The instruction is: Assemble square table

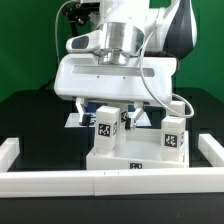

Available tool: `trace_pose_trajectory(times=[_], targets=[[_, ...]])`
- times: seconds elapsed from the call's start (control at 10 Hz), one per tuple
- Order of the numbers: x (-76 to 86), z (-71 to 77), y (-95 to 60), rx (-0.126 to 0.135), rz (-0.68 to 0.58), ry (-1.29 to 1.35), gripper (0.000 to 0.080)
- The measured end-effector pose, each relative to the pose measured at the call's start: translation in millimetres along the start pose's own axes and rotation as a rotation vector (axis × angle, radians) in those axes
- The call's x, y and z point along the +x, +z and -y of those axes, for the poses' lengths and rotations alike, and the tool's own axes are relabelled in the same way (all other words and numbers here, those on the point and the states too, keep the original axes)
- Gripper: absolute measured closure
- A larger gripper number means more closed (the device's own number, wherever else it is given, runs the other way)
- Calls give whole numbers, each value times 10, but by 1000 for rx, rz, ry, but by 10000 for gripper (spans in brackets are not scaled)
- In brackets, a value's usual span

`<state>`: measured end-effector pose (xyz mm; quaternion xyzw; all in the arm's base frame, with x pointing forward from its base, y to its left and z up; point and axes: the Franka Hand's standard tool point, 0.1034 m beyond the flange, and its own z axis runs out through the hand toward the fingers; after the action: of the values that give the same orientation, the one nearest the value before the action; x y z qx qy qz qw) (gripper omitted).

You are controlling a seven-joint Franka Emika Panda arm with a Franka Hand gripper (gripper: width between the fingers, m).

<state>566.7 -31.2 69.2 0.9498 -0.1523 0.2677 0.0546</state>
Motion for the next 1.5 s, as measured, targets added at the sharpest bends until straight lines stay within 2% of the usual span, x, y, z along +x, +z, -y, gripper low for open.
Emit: trace_pose_trajectory(times=[0.8, 0.9, 1.0, 1.2, 1.5], targets=[[-1, 0, 0, 0, 0, 0, 151], [5, -2, -10, 2, 8, -1, 151], [82, 0, -93, 12, 16, 0, 151], [169, -5, -184, 29, 55, 9, 151], [206, -10, -119, 51, 253, 37, 151]])
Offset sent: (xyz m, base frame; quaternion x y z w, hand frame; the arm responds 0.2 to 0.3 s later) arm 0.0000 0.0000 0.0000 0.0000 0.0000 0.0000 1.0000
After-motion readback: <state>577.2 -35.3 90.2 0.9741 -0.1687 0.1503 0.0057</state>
